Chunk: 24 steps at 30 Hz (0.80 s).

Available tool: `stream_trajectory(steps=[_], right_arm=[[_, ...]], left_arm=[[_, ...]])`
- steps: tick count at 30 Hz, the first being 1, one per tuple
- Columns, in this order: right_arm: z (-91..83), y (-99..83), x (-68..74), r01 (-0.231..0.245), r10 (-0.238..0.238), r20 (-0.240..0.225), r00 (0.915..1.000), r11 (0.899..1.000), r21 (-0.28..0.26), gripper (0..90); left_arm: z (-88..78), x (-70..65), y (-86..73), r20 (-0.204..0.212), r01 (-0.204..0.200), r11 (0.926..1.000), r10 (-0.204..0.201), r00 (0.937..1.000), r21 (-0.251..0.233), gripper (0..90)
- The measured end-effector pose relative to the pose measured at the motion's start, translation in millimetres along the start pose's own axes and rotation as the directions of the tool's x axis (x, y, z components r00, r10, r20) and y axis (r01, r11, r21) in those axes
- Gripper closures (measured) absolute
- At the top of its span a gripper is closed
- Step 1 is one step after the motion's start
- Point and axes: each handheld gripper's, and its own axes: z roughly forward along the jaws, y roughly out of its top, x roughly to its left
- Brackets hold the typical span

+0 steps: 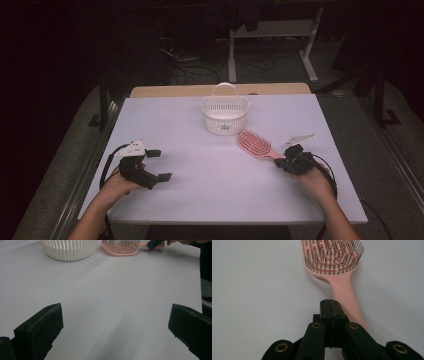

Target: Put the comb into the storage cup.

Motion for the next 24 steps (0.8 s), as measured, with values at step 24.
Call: stream_trajectory(steps=[24], right_arm=[[-22.8, -2.0, 12.7, -0.006, -0.007, -0.094, 0.9956, 0.991, -0.135, 58.4]], left_arm=[[-0.3, -0.8, 0.0, 0.000, 0.001, 1.0000, -0.001, 1.0000, 0.000, 0.0]])
